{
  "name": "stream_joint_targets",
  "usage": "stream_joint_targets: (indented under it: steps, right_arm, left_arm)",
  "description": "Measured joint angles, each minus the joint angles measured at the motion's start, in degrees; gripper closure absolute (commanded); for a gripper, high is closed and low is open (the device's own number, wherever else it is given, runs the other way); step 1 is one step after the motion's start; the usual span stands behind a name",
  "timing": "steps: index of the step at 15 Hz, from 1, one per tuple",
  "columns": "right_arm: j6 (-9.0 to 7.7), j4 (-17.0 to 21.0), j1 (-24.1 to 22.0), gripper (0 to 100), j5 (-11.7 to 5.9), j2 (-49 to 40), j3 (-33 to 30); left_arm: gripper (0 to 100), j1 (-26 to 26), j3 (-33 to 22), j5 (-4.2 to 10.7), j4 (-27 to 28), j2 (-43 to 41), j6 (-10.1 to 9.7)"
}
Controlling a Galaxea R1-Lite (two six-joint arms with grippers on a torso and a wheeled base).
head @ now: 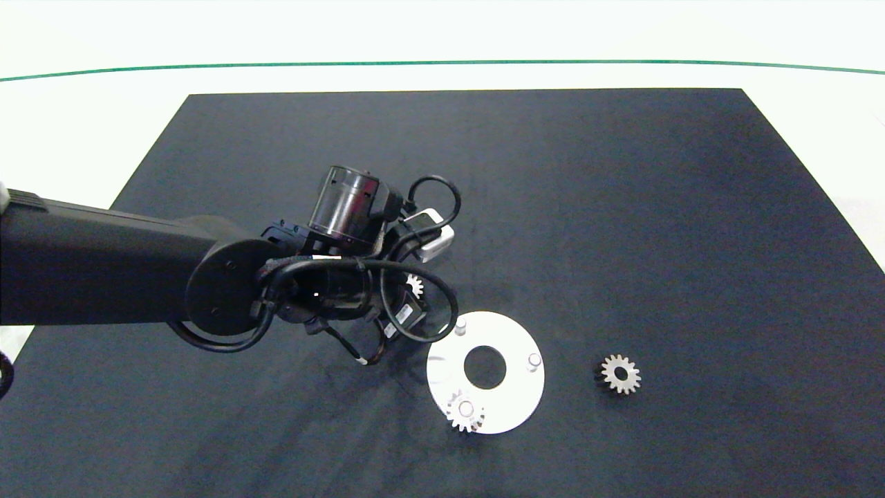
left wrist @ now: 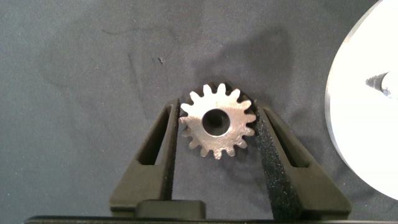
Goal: Install three planetary gears onto the carrier pins
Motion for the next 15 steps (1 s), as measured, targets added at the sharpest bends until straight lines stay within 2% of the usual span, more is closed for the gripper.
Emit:
stream_joint_targets:
  steps: [15]
  right_arm:
    - [0.52, 0.00, 0.00, 0, 0.00, -0.22, 0.02]
  left_arm:
    - [91, 0.11, -0.06, -0.06, 0.18, -1.60, 0.35]
